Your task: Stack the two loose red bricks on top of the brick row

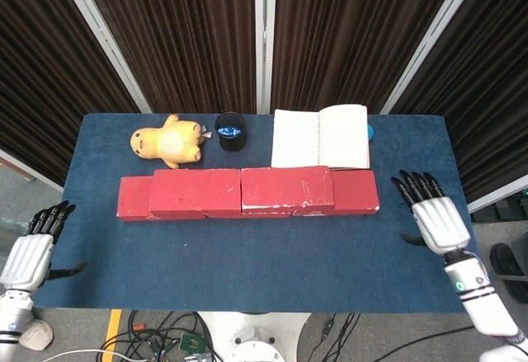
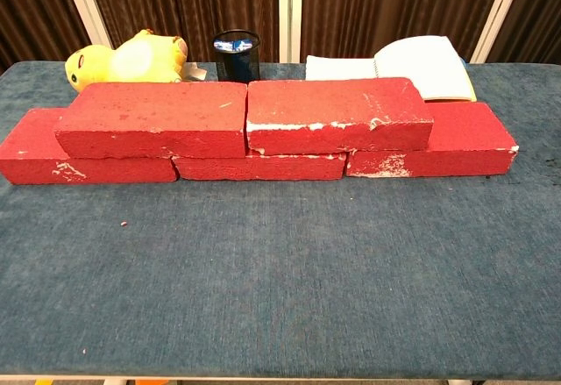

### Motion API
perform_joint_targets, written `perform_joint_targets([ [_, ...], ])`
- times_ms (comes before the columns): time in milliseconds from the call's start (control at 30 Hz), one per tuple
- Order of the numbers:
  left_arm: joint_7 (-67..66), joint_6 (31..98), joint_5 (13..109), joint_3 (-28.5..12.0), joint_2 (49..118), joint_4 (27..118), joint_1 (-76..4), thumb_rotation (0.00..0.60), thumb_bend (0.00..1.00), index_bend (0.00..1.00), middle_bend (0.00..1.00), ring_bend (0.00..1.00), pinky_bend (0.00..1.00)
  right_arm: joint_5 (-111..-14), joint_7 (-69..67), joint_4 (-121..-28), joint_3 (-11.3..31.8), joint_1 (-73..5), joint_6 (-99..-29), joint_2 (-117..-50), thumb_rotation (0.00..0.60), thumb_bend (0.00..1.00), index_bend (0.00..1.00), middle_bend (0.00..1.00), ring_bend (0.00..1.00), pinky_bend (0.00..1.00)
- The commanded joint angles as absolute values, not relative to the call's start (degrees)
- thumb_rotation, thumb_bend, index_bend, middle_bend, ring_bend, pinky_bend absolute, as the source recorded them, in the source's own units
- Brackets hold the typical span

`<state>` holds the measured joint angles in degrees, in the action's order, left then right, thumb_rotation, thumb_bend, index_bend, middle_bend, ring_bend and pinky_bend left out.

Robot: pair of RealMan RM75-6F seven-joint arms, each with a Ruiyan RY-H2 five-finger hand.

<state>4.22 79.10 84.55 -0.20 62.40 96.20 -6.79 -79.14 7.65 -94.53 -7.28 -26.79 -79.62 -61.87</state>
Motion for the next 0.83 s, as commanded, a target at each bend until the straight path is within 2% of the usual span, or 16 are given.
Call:
perform_joint_targets([
  [33, 2.66, 79.6, 84.98, -0.02, 62.75, 97.0, -6.63, 0.6, 0.09, 0.0, 0.0, 0.0, 0.0, -83.18, 2.07, -86.92, -10.17, -19.22, -85.89, -64.35, 0.6, 0.0, 0.0, 0.0, 0.0, 0.0],
  [167, 1.38, 80.16, 85.79, 0.2, 63.04, 97.52, -6.52, 0.6, 0.09, 0.0, 0.0, 0.0, 0.0, -83.21, -1.44, -80.11, -10.15, -13.98, -88.91, -67.53, 0.6, 0.0, 0.0, 0.0, 0.0, 0.0],
  [367, 0.13, 82.98, 87.53, -0.27, 64.17, 95.52, -6.02, 0.6, 0.09, 0.0, 0.0, 0.0, 0.0, -83.24, -4.42, -74.29, -8.22, -10.56, -90.29, -70.02, 0.6, 0.0, 0.0, 0.0, 0.0, 0.0],
  [833, -1.43, 84.72, 87.4, -0.54, 65.46, 93.24, -5.13, 0.6, 0.08, 0.0, 0.0, 0.0, 0.0, -85.75, -5.28, -75.97, -5.27, -9.23, -88.3, -69.31, 0.6, 0.0, 0.0, 0.0, 0.0, 0.0],
])
